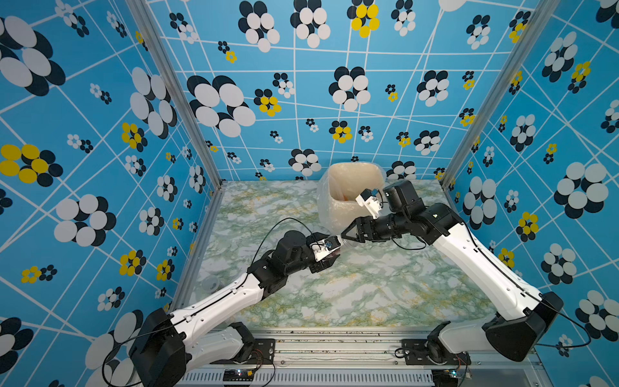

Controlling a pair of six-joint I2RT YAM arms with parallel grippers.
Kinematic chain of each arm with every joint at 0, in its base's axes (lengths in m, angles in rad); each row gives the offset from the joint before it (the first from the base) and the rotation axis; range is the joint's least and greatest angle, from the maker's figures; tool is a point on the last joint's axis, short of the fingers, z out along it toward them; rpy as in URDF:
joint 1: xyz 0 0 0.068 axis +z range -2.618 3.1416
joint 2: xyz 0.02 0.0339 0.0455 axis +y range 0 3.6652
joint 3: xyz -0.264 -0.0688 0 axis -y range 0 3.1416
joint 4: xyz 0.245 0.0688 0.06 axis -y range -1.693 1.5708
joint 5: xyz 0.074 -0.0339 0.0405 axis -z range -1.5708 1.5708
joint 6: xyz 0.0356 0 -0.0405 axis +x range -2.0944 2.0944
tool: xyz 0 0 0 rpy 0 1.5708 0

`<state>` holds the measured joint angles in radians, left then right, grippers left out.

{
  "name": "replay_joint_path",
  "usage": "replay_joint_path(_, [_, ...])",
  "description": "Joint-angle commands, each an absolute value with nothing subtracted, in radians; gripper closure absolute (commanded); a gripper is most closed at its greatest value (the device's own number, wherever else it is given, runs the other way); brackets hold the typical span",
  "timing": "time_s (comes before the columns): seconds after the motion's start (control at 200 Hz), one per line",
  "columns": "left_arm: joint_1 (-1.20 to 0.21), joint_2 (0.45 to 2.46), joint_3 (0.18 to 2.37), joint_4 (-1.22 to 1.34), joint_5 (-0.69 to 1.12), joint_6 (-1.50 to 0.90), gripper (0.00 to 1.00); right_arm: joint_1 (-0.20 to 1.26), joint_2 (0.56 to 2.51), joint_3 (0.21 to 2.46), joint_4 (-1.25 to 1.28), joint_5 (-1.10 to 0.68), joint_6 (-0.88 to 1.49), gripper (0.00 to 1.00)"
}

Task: Empty the moldy dried flower tea in the jars
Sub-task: Unscrew the lid from the jar.

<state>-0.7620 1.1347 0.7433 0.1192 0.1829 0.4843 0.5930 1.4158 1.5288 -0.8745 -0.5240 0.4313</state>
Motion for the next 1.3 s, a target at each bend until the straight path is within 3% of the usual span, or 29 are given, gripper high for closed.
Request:
replay_joint_path(0.0, [-0.773, 1.118, 0.75, 0.149, 0.178, 0.492, 0.79, 0.602, 1.434, 1.525, -0.88, -0.547, 0.42, 0.28])
replay_joint_path(0.335, [-0.769, 1.131, 0.764, 0.118, 0.26, 0.463, 0.82, 0.611, 1.442, 1.528, -0.912, -0.549, 0.267, 0.55])
replay_joint_path(0.625, [-0.664, 1.168, 0.789, 0.108, 0.71, 0.263, 0.84, 0.61, 1.425, 1.55, -0.946, -0.436, -0.228, 0.88])
replay_joint_path(1.049, [-0.579, 1.212, 0.768, 0.269, 1.038, 0.067, 0.84, 0.614, 1.399, 1.517, -0.931, -0.462, -0.663, 0.88])
replay_joint_path(1.299, [-0.575, 1.234, 0.767, 0.292, 1.065, 0.042, 0.83, 0.614, 1.391, 1.494, -0.913, -0.491, -0.736, 0.8])
